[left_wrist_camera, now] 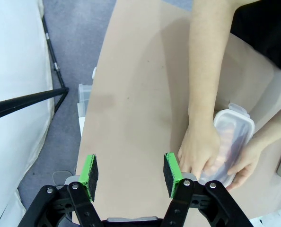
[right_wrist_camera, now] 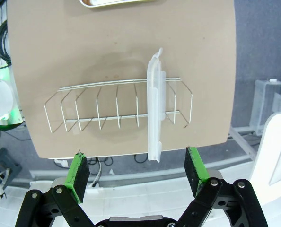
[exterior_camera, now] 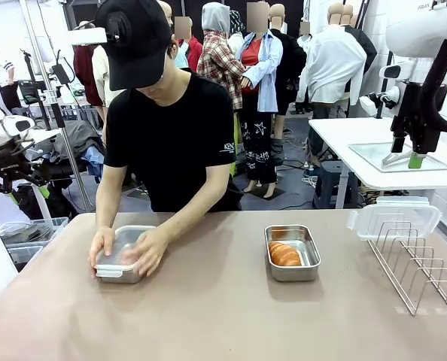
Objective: Place the bread in airtight containers.
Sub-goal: Pick up one Airtight Container lid and hand it to the human.
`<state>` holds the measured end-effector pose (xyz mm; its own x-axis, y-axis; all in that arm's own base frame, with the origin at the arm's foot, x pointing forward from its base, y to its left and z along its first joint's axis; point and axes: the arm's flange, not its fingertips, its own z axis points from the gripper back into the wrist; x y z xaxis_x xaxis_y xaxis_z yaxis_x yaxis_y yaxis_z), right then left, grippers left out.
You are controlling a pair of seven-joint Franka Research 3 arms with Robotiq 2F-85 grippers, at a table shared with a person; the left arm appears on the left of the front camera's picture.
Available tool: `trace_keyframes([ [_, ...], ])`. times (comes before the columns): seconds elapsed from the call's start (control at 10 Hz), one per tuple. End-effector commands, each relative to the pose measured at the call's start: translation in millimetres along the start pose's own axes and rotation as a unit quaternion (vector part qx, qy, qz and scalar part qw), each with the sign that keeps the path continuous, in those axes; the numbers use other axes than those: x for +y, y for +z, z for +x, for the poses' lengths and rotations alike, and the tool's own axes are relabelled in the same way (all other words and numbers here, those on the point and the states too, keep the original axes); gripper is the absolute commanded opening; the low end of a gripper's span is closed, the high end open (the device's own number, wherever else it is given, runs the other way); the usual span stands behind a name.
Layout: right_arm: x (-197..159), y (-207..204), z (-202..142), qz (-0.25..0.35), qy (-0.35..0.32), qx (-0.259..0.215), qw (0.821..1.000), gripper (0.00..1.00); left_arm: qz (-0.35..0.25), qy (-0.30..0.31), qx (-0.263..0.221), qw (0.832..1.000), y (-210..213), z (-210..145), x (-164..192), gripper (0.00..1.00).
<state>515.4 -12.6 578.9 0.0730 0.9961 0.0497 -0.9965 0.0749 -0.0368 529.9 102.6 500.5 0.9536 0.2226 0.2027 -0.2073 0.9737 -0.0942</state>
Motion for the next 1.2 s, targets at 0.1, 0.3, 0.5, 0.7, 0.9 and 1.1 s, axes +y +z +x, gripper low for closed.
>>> trace_keyframes([
  [0.1,0.3,0.9,-0.9,0.005,0.007,0.003,1.000,1.00,0.009,0.003,-0.003,1.000,2.2,-0.8,-0.2,0.72],
  [0.3,0.3,0.9,-0.9,0.005,0.007,0.003,1.000,1.00,0.009,0.003,-0.003,1.000,2.2,-0.8,-0.2,0.72],
  [0.5,0.3,0.9,-0.9,0.005,0.007,0.003,1.000,1.00,0.009,0.003,-0.003,1.000,2.2,-0.8,-0.2,0.72],
  [0.7,0.3,0.9,-0.9,0.005,0.007,0.003,1.000,1.00,0.009,0.003,-0.003,1.000,2.2,-0.8,-0.2,0.72],
  [0.9,0.3,0.9,-0.9,0.005,0.007,0.003,1.000,1.00,0.009,0.003,-0.003,1.000,2.2,-0.8,-0.2,0.72],
  [1.1,0.3,0.9,-0.9,0.005,0.007,0.003,1.000,1.00,0.009,0.003,-0.003,1.000,2.2,-0.8,-0.2,0.72],
])
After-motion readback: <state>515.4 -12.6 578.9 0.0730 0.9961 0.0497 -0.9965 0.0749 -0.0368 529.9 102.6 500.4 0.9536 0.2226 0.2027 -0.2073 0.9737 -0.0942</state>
